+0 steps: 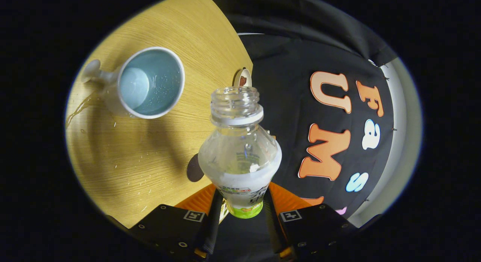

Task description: Take the bottle from table, then pour the juice into the cup, finally place the bottle on the coaster

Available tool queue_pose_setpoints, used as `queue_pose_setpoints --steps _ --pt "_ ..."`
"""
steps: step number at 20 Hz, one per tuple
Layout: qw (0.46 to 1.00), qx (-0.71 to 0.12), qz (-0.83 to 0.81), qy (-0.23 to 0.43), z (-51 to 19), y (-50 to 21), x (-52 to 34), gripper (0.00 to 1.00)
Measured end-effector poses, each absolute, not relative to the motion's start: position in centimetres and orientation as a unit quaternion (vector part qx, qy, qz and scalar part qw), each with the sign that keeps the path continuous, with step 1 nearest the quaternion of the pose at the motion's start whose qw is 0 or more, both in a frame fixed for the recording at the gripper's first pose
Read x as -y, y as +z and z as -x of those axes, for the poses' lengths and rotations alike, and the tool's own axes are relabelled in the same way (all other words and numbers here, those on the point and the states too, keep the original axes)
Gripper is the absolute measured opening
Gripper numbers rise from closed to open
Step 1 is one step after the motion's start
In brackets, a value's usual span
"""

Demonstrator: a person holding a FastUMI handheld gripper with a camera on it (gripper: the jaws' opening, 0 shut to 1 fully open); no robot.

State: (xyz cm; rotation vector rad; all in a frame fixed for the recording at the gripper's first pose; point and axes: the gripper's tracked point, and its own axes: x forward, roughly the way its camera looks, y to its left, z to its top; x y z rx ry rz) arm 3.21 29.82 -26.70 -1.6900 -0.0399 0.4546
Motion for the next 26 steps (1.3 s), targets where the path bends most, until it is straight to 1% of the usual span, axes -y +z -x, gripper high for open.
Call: queue_pose_setpoints --steps 10,26 --pt "0.586 0.047 0.778 0.221 -3.06 -26.95 -30.49 0.58" --pt "0.559 0.049 0.795 0.232 -3.26 -27.28 -30.77 0.58"
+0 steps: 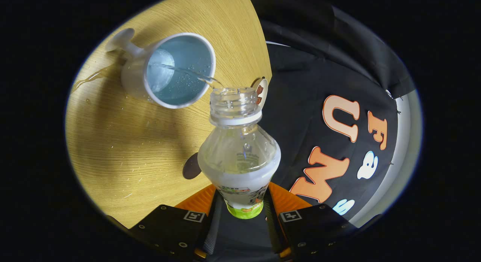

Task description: Take the bottle from table, then pour the juice into the cup, finally place the bottle on the coaster

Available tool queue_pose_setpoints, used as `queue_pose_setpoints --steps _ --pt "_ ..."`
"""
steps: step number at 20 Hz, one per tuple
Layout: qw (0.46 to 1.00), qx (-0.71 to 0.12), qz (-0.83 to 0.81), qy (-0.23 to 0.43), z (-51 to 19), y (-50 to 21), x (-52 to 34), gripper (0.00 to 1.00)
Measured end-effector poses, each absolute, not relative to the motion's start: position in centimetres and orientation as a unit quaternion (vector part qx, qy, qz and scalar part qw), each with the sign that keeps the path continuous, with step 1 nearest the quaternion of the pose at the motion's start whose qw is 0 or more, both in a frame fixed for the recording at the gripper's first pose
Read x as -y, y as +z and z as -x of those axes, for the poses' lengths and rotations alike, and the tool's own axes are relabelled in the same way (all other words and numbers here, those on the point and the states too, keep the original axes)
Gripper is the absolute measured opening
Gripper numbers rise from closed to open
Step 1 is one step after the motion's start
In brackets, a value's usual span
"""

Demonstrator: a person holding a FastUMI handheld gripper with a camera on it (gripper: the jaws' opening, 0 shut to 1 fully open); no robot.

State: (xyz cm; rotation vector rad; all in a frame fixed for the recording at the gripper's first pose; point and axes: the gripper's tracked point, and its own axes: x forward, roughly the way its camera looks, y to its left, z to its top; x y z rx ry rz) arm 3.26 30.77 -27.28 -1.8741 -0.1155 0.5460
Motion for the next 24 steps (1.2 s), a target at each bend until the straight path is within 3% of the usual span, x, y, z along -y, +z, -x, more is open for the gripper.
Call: queue_pose_setpoints --steps 24 --pt "0.510 0.080 0.827 0.222 -3.3 -26.1 -31.5 0.58"
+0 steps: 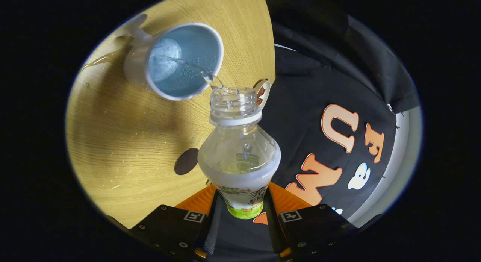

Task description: Take the bottle from table, then pour the juice into the cup, finally place the bottle on the coaster

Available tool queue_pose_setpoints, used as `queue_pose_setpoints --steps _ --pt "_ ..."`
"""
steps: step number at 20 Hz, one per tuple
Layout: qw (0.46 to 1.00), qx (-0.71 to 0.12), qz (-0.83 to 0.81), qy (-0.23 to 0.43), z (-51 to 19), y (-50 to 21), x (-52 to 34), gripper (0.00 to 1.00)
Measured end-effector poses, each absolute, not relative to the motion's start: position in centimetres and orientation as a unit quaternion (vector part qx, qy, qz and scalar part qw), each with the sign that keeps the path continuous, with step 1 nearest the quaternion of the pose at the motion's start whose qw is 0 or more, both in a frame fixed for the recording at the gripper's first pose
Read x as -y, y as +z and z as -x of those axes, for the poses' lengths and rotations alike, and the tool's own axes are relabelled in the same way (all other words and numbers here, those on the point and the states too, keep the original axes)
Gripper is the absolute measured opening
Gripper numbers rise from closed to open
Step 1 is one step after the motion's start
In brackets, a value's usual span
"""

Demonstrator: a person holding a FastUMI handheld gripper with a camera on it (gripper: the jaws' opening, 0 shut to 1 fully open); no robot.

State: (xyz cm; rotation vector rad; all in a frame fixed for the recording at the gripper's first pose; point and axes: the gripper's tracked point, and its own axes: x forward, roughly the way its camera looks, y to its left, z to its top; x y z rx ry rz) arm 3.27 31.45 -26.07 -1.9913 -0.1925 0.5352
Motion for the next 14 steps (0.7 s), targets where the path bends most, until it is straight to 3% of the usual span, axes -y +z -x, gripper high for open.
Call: queue_pose_setpoints --steps 14 --pt "0.459 0.114 0.854 0.218 -3.2 -23.9 -31.9 0.58"
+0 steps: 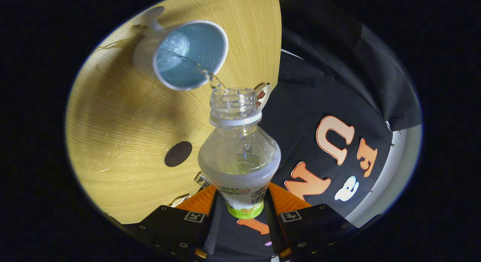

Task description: Take the bottle from table, then pour the juice into the cup, finally place the bottle on the coaster

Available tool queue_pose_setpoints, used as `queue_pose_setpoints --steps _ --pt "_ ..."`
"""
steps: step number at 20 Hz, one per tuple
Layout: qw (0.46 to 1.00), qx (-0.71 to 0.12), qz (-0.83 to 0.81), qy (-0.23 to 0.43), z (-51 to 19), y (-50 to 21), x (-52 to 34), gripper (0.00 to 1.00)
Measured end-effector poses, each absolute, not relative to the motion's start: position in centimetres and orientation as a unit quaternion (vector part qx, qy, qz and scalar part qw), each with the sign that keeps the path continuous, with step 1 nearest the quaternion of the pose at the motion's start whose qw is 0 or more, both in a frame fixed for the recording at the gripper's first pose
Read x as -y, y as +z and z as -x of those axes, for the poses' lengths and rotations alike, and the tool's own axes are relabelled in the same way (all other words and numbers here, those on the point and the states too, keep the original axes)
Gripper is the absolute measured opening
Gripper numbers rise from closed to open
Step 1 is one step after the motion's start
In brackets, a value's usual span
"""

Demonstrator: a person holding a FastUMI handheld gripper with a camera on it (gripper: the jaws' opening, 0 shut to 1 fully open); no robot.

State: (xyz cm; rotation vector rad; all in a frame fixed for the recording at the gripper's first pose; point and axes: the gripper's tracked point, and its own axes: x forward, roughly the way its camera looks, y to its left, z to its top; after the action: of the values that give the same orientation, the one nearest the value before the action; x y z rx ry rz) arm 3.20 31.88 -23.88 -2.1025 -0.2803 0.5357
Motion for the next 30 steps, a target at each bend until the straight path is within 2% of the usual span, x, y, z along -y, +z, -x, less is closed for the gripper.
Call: queue_pose_setpoints --steps 16,30 --pt "0.418 0.148 0.874 0.199 -3.3 -21.2 -32.8 0.57" --pt "0.406 0.163 0.881 0.182 -3.8 -18.5 -33.1 0.57"
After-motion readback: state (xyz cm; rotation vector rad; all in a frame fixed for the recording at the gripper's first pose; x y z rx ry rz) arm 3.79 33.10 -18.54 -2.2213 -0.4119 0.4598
